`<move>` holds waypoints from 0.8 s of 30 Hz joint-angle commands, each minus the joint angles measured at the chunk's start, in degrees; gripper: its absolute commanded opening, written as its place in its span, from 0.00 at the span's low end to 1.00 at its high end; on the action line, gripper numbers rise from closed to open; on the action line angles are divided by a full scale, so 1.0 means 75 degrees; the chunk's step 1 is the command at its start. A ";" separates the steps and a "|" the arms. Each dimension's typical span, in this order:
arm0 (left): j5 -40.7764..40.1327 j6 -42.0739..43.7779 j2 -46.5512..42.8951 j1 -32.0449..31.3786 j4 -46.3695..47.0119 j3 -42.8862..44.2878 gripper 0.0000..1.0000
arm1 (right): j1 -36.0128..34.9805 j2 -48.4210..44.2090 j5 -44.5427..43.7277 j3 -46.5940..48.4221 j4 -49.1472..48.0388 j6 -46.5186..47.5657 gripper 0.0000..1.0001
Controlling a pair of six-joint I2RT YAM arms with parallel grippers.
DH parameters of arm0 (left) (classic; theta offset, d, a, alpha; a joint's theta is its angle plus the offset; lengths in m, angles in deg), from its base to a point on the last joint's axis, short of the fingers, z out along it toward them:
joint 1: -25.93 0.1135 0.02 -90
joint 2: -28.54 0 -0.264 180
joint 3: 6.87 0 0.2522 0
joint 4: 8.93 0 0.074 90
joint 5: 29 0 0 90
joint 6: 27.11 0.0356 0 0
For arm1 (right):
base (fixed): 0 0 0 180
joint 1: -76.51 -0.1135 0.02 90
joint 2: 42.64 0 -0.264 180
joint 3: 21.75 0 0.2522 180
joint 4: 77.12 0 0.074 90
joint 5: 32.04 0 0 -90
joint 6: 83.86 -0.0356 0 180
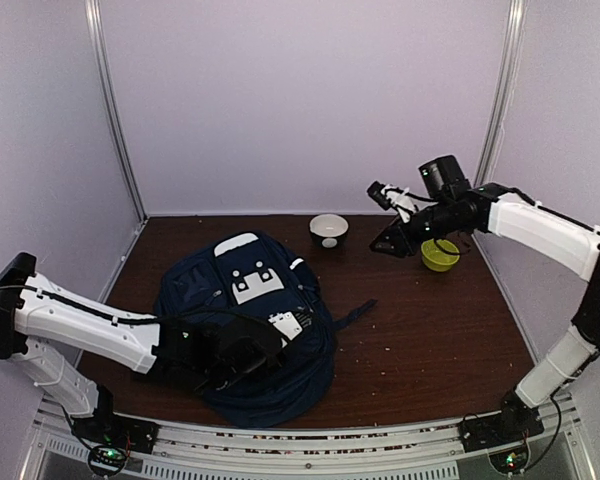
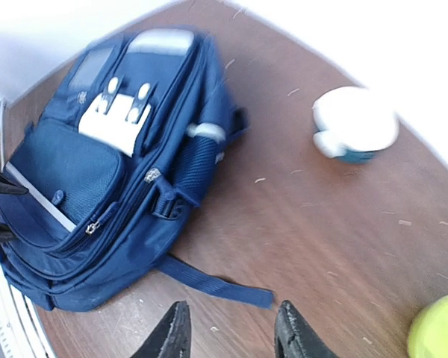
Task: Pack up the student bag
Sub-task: Reset both arms
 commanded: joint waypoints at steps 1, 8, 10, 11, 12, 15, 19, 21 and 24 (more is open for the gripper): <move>-0.0553 0.0034 -0.0897 0.0480 -0.0366 0.0436 0.63 | 0.0558 -0.1406 -0.0282 -0.0646 -0.0933 -0.0324 0.42; -0.0111 0.0015 -0.2819 0.2735 -0.1371 0.0821 0.83 | 0.1725 -0.3078 -0.0997 -0.1157 -0.1406 -0.1130 0.98; -0.0054 0.0280 -0.3132 0.3431 -0.1326 0.0987 0.88 | 0.1978 -0.3400 -0.1202 -0.1404 -0.1662 -0.1639 1.00; -0.0035 0.0488 -0.3224 0.3699 -0.1243 0.1066 0.90 | 0.2064 -0.3507 -0.1314 -0.1494 -0.1750 -0.1849 1.00; 0.0012 0.0741 -0.3263 0.3907 -0.1140 0.1152 0.92 | 0.2087 -0.3603 -0.1640 -0.1551 -0.1827 -0.2078 1.00; 0.0404 0.1425 -0.3170 0.4203 -0.0968 0.1296 0.94 | 0.2112 -0.3875 -0.2309 -0.1677 -0.1686 -0.2123 1.00; 0.0304 0.1218 -0.2992 0.4320 -0.0980 0.1174 0.98 | 0.2113 -0.4410 -0.2661 -0.2087 -0.1791 -0.1856 1.00; 0.0376 0.0738 -0.2966 0.4495 -0.1253 0.1110 0.98 | 0.2113 -0.4528 -0.3063 -0.2184 -0.1830 -0.2035 1.00; -0.0048 -0.0313 -0.3043 0.4820 -0.1859 0.1016 0.98 | 0.2169 -0.4766 -0.3357 -0.2506 -0.2130 -0.2181 1.00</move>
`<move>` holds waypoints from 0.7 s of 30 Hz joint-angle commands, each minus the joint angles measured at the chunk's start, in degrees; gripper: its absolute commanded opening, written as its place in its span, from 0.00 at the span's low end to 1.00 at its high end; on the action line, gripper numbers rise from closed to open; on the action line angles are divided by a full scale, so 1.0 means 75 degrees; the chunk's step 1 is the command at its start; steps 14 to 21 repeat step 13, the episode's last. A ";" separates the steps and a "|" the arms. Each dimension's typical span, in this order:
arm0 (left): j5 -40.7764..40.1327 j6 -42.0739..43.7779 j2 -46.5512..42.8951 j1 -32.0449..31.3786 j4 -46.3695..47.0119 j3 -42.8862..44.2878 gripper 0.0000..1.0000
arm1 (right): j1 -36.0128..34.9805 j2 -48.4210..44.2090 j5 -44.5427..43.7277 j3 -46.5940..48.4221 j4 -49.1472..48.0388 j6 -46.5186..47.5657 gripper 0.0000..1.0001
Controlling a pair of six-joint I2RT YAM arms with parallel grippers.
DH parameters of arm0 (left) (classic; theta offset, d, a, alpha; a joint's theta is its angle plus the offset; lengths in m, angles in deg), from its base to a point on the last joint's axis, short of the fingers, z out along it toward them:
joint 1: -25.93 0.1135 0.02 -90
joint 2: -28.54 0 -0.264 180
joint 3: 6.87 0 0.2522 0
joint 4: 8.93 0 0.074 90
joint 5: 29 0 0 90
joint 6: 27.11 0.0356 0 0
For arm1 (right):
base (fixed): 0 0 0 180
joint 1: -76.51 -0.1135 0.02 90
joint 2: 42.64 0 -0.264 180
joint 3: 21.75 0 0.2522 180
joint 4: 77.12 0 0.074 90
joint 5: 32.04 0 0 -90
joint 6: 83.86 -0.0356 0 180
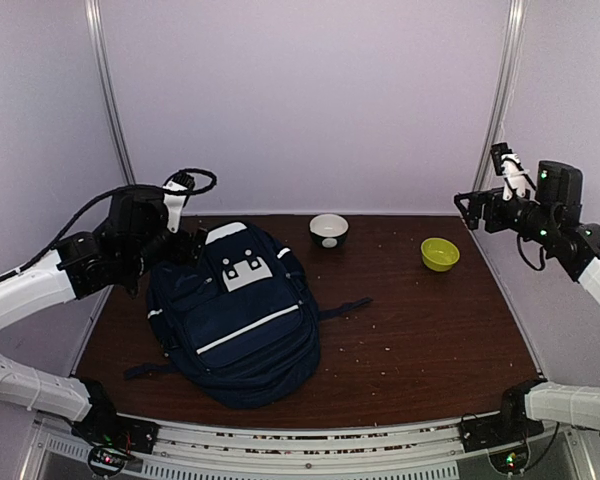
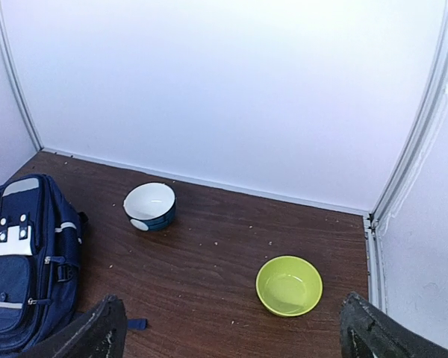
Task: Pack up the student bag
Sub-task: Reset both arms
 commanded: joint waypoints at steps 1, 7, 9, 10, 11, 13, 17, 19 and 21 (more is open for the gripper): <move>-0.0278 -0.1281 -0.0154 0.0517 -0.0697 -0.0254 0.98 | 0.0156 -0.0395 -0.0695 -0.0429 -0.0643 -0.0322 1.00; -0.1259 -0.1914 -0.0941 0.0667 -0.0612 -0.0703 0.98 | 0.0845 -0.0655 -0.0157 -0.1408 -0.1435 -0.0652 1.00; -0.1387 -0.1759 -0.1592 0.0696 0.0116 -0.1106 0.98 | 0.0937 -0.0677 -0.0132 -0.1674 -0.1666 -0.0651 1.00; -0.1427 -0.1646 -0.1947 0.0701 0.0498 -0.1400 0.98 | 0.0994 -0.0689 -0.0073 -0.1744 -0.1731 -0.0675 1.00; -0.1442 -0.1469 -0.2222 0.0716 0.0893 -0.1681 0.98 | 0.1045 -0.0711 0.0015 -0.1759 -0.1749 -0.0725 1.00; -0.1645 -0.1277 -0.2625 0.0720 0.1250 -0.2003 0.98 | 0.1151 -0.0753 0.0178 -0.1689 -0.1669 -0.0769 1.00; -0.1645 -0.1277 -0.2625 0.0720 0.1250 -0.2003 0.98 | 0.1151 -0.0753 0.0178 -0.1689 -0.1669 -0.0769 1.00; -0.1645 -0.1277 -0.2625 0.0720 0.1250 -0.2003 0.98 | 0.1151 -0.0753 0.0178 -0.1689 -0.1669 -0.0769 1.00; -0.1645 -0.1277 -0.2625 0.0720 0.1250 -0.2003 0.98 | 0.1151 -0.0753 0.0178 -0.1689 -0.1669 -0.0769 1.00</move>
